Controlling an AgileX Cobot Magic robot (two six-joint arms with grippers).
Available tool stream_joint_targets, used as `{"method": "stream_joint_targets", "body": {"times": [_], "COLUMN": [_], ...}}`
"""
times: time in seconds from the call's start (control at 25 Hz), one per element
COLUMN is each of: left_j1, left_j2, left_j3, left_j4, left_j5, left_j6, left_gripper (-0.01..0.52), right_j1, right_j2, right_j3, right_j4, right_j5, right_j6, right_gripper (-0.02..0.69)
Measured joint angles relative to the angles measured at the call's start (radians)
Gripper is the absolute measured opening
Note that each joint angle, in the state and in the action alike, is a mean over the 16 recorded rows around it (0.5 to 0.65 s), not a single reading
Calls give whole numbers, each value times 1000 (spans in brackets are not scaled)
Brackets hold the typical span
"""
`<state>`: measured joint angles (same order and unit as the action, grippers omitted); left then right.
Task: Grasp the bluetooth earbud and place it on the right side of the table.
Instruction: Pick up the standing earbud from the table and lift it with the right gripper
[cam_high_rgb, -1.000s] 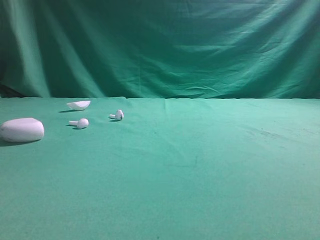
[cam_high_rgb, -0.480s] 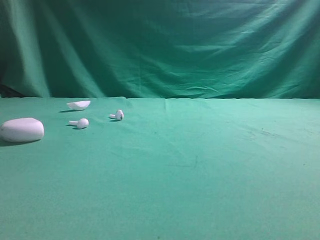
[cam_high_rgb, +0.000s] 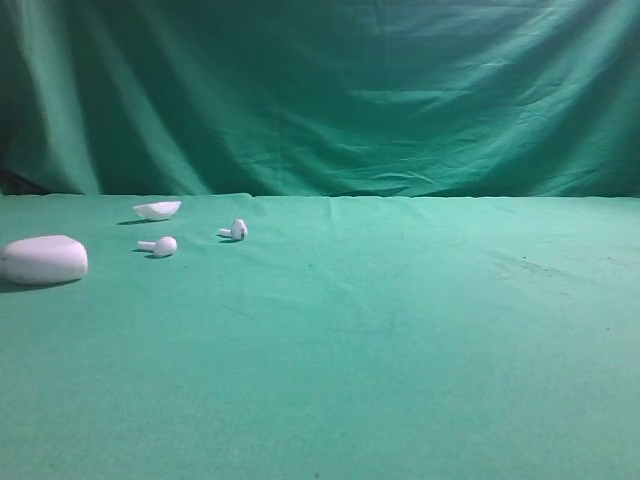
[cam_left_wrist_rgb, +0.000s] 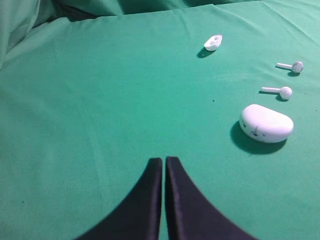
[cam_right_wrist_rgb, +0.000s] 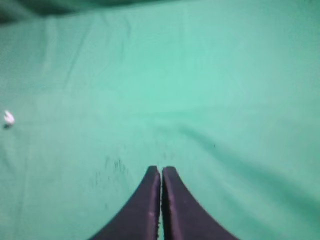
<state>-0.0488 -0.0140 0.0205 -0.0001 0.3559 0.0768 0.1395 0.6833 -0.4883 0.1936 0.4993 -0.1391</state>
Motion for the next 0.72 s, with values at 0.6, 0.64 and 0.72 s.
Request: {"method": "stream_joint_targets", "body": {"times": [0.6, 0.64, 0.72], "left_j1": [0, 0, 0], "left_j2": [0, 0, 0], "left_j3": [0, 0, 0], "left_j4": [0, 0, 0], "left_j5": [0, 0, 0], "left_j6": [0, 0, 0], "left_gripper": [0, 0, 0], "right_j1": [325, 348, 389], "right_j2": [827, 876, 973], "right_j3": [-656, -708, -813], "right_j4": [3, -6, -21], "right_j5": [351, 367, 396], "right_j6": [-204, -196, -176], "right_gripper": [6, 13, 37]}}
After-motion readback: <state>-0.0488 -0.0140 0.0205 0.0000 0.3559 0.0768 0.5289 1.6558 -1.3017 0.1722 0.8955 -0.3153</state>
